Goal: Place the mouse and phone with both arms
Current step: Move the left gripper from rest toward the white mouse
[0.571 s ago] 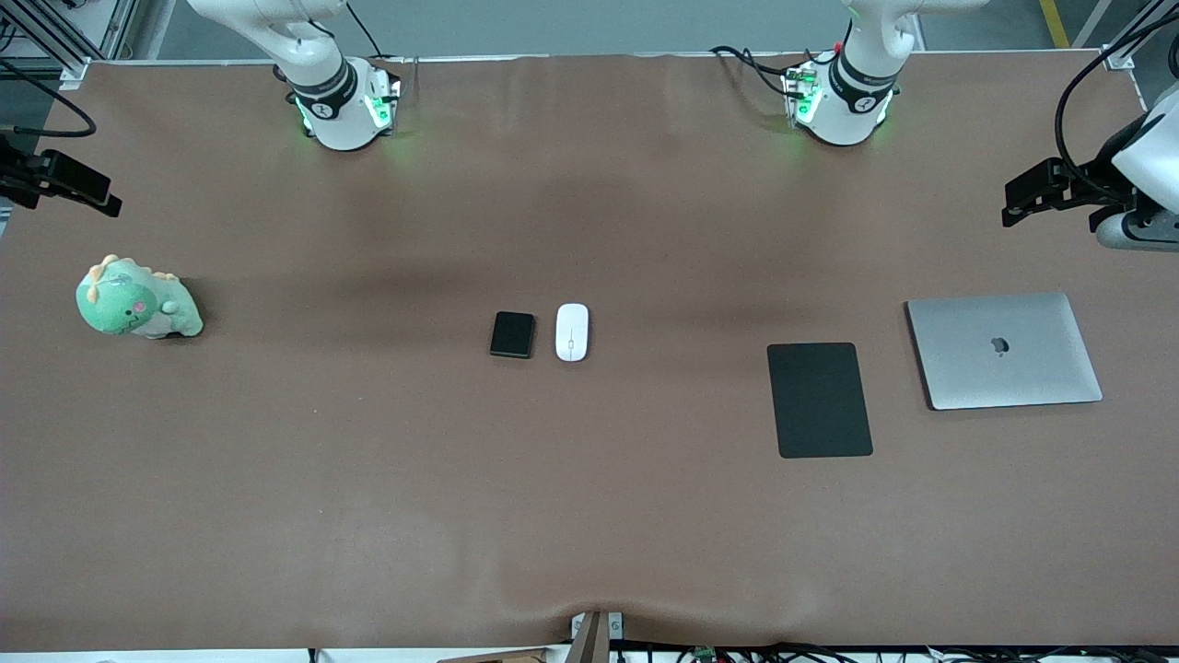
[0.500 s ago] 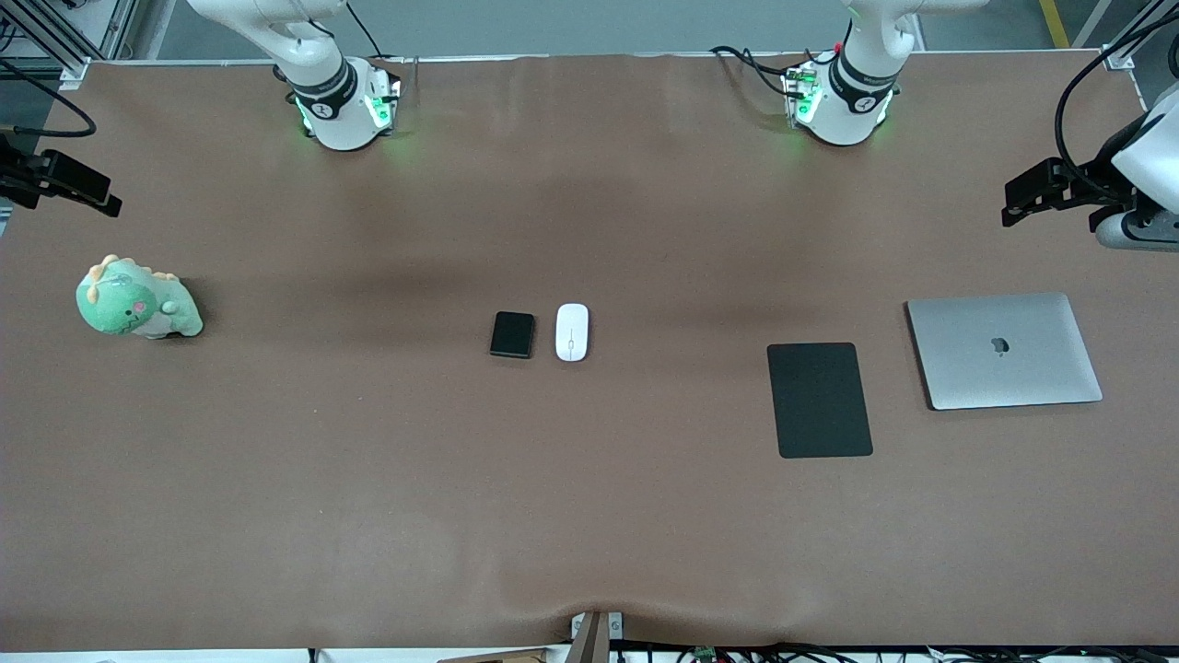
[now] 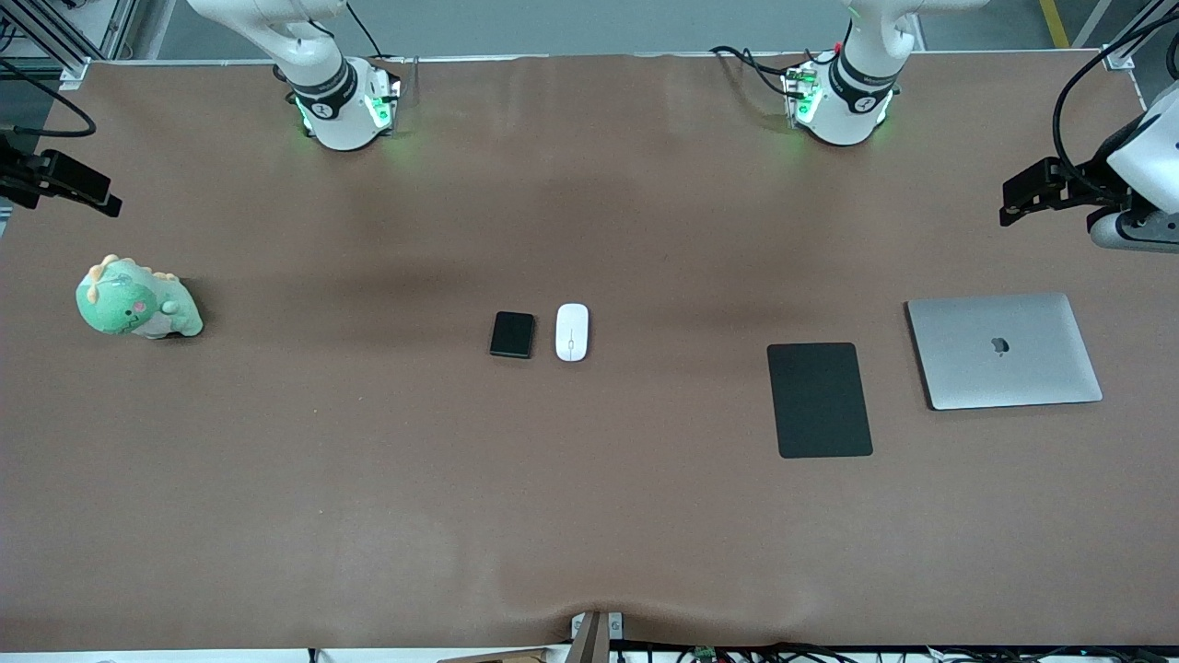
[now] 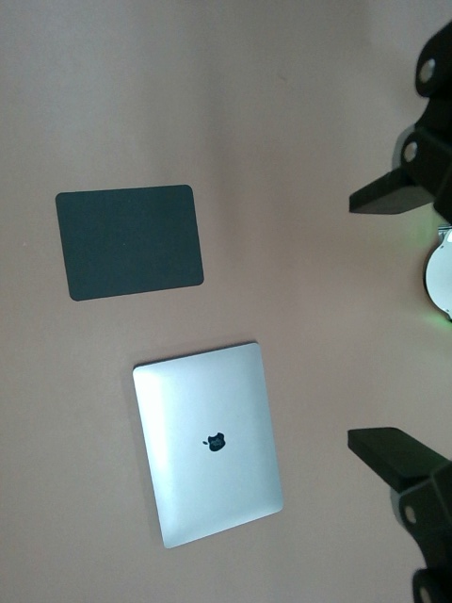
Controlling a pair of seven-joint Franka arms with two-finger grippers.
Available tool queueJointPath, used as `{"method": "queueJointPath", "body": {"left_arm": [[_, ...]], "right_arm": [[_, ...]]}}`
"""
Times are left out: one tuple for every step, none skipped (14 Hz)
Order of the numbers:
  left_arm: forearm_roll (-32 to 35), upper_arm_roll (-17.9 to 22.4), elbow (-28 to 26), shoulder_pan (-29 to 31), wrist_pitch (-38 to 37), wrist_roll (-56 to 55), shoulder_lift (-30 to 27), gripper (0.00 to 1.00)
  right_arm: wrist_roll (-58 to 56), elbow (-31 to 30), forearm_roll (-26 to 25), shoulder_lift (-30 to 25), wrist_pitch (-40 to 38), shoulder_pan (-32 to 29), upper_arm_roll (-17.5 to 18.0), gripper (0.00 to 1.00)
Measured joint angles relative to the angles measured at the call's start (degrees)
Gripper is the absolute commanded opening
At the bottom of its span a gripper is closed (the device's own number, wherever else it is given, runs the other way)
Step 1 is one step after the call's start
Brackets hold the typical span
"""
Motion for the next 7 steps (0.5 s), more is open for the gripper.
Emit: {"method": "queueJointPath", "body": {"left_arm": [[-1.2, 0.0, 0.0, 0.0, 0.0, -0.8, 0.5, 1.0], [-2.7, -0.1, 0.0, -0.2, 0.0, -2.2, 1.1, 1.0], [-3.4, -0.4, -0.1, -0.5, -0.2, -3.6, 1.6, 1.0], [-4.0, -0.9, -0.2, -1.0, -0.7, -5.0, 2.2, 1.0], [-4.8, -1.6, -0.2, -1.4, -0.8, -6.6, 2.9, 1.0], [-6.1, -2.6, -0.2, -1.6, -0.8, -8.4, 3.5, 1.0], [-7.2, -3.7, -0.2, -1.8, -0.7, -10.2, 4.1, 1.0]], "right_arm": [[0.0, 0.0, 0.0, 0.0, 0.0, 0.0, 0.0, 1.0], [0.0, 0.0, 0.0, 0.0, 0.0, 0.0, 0.0, 1.0], [0.0, 0.0, 0.0, 0.0, 0.0, 0.0, 0.0, 1.0], [0.0, 0.0, 0.0, 0.0, 0.0, 0.0, 0.0, 1.0], [0.0, 0.0, 0.0, 0.0, 0.0, 0.0, 0.0, 1.0], [0.0, 0.0, 0.0, 0.0, 0.0, 0.0, 0.0, 1.0], [0.0, 0.0, 0.0, 0.0, 0.0, 0.0, 0.0, 1.0]]}}
